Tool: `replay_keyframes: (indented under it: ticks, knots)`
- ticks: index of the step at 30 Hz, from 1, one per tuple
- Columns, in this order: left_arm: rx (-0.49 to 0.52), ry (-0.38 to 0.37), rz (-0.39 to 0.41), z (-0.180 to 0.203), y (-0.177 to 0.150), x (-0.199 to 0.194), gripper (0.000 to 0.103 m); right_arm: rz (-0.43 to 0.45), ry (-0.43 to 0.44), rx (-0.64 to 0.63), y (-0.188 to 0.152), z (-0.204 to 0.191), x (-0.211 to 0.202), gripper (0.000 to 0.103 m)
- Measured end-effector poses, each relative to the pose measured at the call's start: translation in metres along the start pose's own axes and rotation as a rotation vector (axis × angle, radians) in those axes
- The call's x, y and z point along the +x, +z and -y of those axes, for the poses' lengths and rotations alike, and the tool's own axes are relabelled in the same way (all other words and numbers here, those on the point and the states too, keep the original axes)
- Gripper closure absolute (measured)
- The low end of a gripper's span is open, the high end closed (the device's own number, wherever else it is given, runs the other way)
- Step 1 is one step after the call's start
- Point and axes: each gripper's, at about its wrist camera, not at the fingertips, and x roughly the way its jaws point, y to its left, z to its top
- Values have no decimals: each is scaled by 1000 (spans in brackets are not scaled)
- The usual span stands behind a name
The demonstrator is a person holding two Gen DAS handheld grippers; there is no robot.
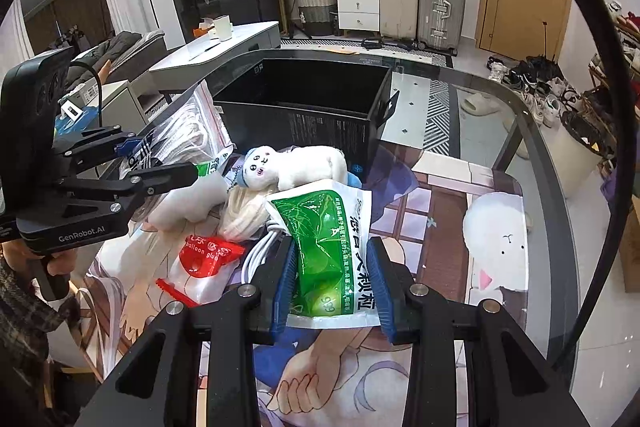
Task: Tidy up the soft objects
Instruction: 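Lift the adidas bag with the left gripper while the right gripper lifts the green sachet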
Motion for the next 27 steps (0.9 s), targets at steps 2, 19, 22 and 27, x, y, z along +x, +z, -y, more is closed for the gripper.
replay_keyframes:
  ticks: [2, 19, 22, 27]
  knots:
    - [-4, 1, 3, -1, 1, -1, 60, 6, 0, -5, 4, -1, -2, 67]
    - [-15, 31, 37, -7, 19, -9, 60, 27, 0, -24, 34, 7, -7, 67]
    - [-18, 38, 40, -10, 24, -7, 60, 28, -6, -33, 41, 7, -4, 67]
    - [-27, 42, 46, -17, 28, -4, 60, 22, -1, -47, 50, 7, 5, 67]
